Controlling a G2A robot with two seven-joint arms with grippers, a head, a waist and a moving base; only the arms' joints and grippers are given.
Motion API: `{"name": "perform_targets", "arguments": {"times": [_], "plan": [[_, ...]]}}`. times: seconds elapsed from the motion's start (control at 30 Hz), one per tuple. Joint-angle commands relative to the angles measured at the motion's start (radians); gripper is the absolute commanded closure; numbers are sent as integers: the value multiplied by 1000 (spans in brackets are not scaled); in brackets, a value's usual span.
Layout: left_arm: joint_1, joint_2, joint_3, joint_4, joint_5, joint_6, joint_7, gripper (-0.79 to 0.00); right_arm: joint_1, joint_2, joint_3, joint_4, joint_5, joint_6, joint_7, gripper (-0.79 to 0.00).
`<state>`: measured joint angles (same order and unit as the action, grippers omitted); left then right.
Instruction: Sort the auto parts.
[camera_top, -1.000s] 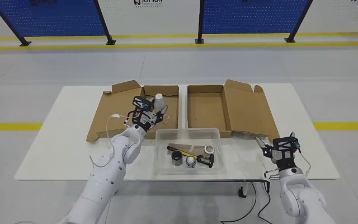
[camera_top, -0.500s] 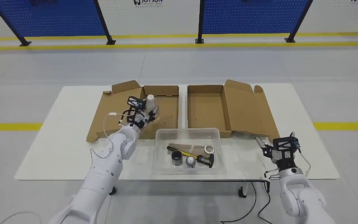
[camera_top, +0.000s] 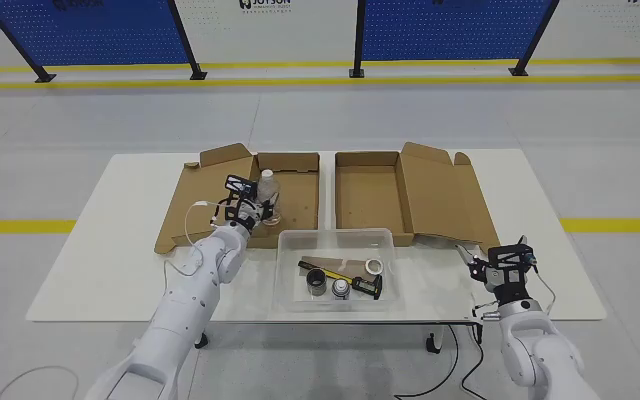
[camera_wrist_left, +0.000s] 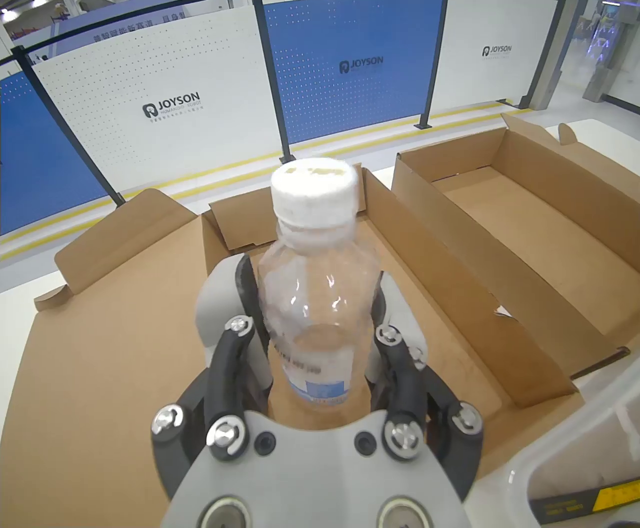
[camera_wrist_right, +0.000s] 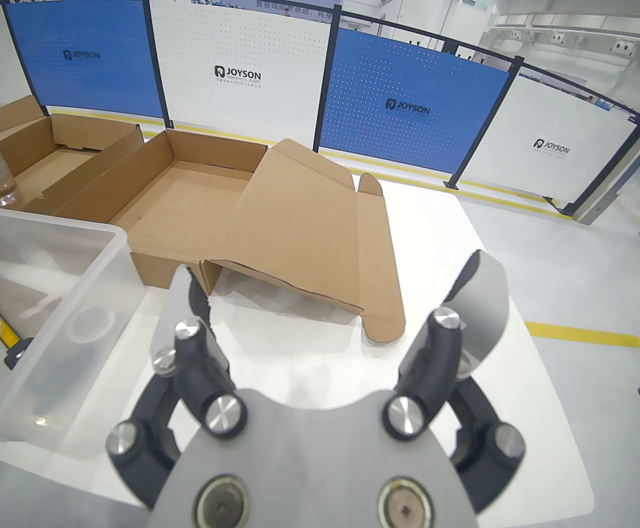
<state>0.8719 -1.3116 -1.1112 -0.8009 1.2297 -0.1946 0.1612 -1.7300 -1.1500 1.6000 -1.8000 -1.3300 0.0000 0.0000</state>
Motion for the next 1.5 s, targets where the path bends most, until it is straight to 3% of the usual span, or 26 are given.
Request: {"name": "perform_targets", "arguments": {"times": [0.0,0.33,0.6,0.93,1.2,1.47], "plan": [[-1,-1,-2,3,-5,-8,3,-785,0,0,0,0,0,0,0,-785],[35,17,-22,-76,81,-13,25,-785,0,0,0,0,0,0,0,-785],[150,50,-97,-318,124,-34,-20,-785,0,0,0,0,0,0,0,-785],[340,85,-181,-670,130,-141,-177,-785,0,0,0,0,0,0,0,-785],[420,103,-176,-797,155,-318,-315,-785,0,0,0,0,0,0,0,-785],[438,108,-138,-849,156,-357,-561,-785,0,0,0,0,0,0,0,-785]]}}
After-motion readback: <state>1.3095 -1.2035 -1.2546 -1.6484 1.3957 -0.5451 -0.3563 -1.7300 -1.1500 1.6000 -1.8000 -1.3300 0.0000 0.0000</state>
